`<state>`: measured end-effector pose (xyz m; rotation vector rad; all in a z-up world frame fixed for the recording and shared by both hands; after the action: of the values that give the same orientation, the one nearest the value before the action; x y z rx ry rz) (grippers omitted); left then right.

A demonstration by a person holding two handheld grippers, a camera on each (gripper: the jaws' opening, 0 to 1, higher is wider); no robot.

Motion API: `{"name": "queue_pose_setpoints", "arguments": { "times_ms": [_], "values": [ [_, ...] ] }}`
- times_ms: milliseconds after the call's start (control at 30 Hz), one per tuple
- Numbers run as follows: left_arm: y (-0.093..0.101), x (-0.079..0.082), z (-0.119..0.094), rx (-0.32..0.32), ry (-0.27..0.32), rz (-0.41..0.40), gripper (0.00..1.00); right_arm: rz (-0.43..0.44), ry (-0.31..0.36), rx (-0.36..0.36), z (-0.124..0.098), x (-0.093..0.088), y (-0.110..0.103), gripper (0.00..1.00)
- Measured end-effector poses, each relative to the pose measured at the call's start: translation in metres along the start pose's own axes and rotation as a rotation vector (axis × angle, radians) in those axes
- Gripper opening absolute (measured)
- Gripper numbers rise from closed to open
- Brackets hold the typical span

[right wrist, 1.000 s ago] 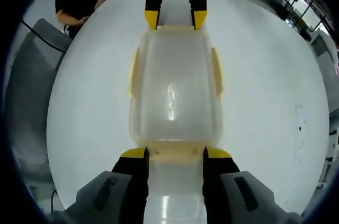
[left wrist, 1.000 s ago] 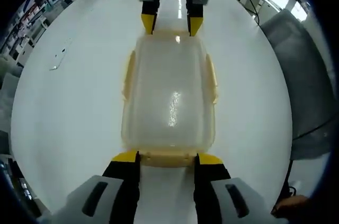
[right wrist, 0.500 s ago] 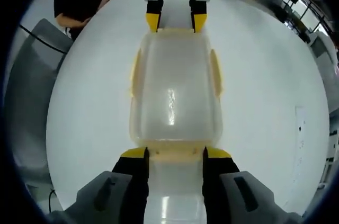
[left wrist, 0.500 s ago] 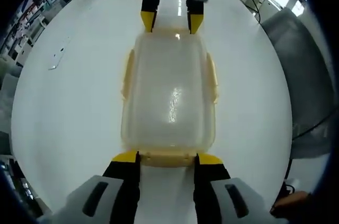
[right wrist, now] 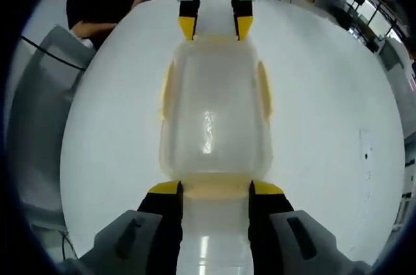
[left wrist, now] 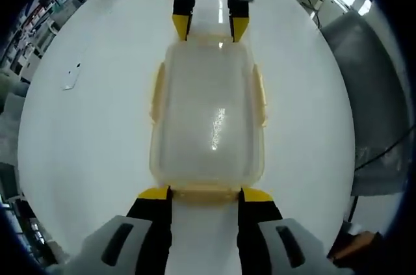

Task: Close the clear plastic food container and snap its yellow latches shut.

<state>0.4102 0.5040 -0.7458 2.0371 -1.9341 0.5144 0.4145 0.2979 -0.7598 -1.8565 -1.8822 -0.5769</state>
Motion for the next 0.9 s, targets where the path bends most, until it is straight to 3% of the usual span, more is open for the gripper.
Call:
{"name": "queue_pose_setpoints", "arguments": {
  "times_ms": [100,367,900],
  "values": [
    [0.000,0.003,-0.007,0.009,-0.015,0.007,0.32,-0.016,0.030,-0.008,-0.011,0.006,-0.002,0.36],
    [0.009,0.019,-0.021,0.013,0.017,-0.012,0.33,-0.036,0.049,-0.013,-0.034,0.009,-0.008,0.36],
    [0.026,0.066,-0.030,0.036,0.058,-0.019,0.33,-0.063,0.078,-0.025,-0.081,-0.012,-0.022,0.36]
  ]
}}
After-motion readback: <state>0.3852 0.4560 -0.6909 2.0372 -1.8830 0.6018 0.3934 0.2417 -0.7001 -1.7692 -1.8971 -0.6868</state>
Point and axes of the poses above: the point that each gripper's makers call its tool centre point, and the gripper's own axes: z roughly forward along the fingers, y roughly to its right, x roughly out of its top, the point moved 8 cm from there along -z, roughly backward along the fingers, and after that the axes turned 13 degrees about y, right-handed, at the moved point
